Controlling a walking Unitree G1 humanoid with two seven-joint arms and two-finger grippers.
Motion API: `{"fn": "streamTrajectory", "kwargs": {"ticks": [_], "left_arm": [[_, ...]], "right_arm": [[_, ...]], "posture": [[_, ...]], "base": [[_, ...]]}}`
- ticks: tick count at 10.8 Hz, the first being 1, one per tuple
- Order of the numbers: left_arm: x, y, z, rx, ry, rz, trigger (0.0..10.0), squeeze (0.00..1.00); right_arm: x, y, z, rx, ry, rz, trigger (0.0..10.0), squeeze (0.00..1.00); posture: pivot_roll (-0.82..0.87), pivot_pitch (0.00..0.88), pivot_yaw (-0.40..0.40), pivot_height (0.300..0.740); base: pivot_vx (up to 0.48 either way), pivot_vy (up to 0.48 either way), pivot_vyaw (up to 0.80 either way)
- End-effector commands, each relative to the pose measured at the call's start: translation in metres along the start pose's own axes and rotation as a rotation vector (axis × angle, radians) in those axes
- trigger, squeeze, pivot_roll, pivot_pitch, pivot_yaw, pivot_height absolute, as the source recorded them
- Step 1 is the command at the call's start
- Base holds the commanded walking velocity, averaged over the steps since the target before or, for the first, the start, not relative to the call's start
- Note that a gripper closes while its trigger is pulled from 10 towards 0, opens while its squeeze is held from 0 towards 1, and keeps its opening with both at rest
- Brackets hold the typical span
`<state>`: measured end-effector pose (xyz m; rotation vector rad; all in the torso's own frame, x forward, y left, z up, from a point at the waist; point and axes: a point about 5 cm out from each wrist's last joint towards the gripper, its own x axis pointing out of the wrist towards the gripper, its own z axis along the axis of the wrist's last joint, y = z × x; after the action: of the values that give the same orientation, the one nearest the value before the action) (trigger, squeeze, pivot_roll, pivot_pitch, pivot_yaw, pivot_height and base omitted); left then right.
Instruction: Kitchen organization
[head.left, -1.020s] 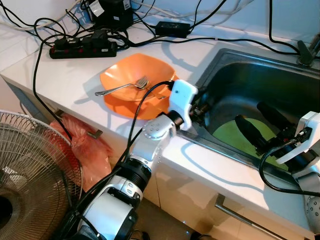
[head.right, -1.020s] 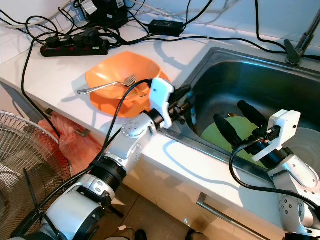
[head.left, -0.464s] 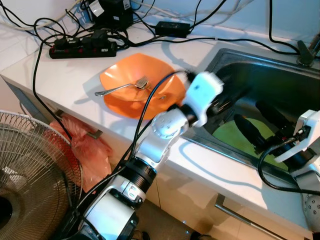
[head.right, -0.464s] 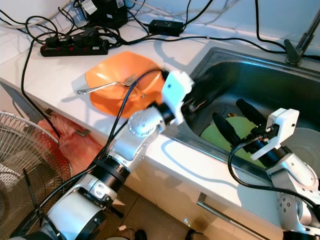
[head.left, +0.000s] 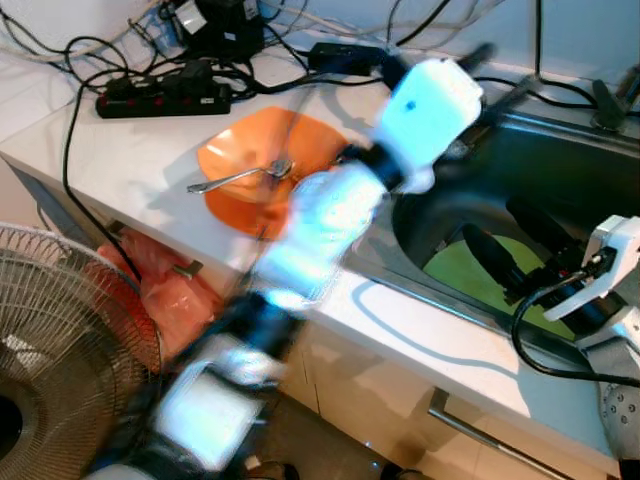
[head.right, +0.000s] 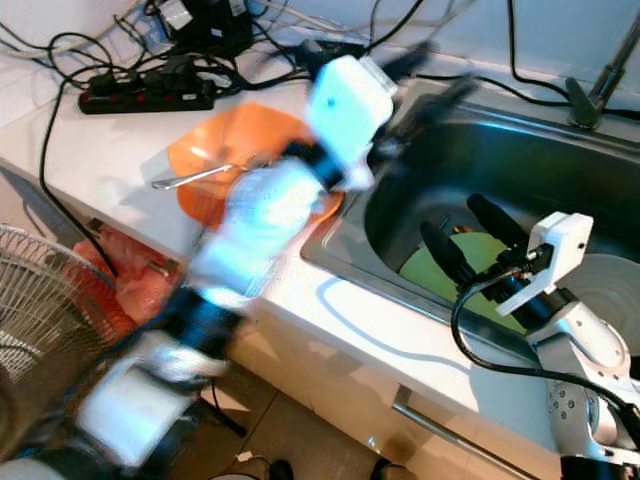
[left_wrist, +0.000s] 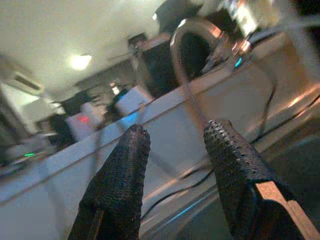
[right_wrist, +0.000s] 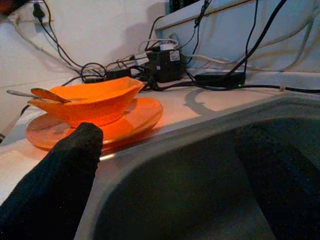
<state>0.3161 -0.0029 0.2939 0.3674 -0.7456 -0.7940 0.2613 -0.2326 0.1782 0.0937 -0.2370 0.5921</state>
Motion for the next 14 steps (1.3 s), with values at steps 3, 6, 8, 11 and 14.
{"fn": "streamTrajectory", "kwargs": {"ticks": [3, 6, 8, 11, 14], "left_arm": [[-0.035, -0.004, -0.007, 0.111, 0.112, -0.06, 10.0, 0.0], [-0.065, -0.005, -0.018, 0.161, 0.194, -0.056, 10.0, 0.0], [-0.094, -0.005, -0.023, 0.243, 0.3, -0.094, 10.0, 0.0], [-0.111, -0.003, -0.026, 0.268, 0.376, -0.092, 10.0, 0.0], [-0.117, 0.0, -0.026, 0.301, 0.411, -0.099, 10.0, 0.0]], "right_arm": [[0.004, 0.005, -0.007, 0.029, 0.005, 0.021, 10.0, 0.0], [0.004, 0.007, -0.009, 0.038, 0.01, 0.032, 10.0, 0.0], [0.005, 0.008, -0.011, 0.048, 0.013, 0.041, 10.0, 0.0], [0.009, 0.008, -0.014, 0.054, 0.022, 0.059, 10.0, 0.0], [0.011, 0.008, -0.014, 0.055, 0.021, 0.072, 10.0, 0.0]], "posture": [[0.01, 0.132, 0.093, 0.74], [0.02, 0.135, 0.093, 0.74], [0.03, 0.134, 0.094, 0.74], [0.05, 0.119, 0.086, 0.74], [0.05, 0.111, 0.083, 0.74]], "base": [[0.0, 0.0, 0.0], [0.0, 0.0, 0.0], [0.0, 0.0, 0.0], [0.0, 0.0, 0.0], [0.0, 0.0, 0.0]]}}
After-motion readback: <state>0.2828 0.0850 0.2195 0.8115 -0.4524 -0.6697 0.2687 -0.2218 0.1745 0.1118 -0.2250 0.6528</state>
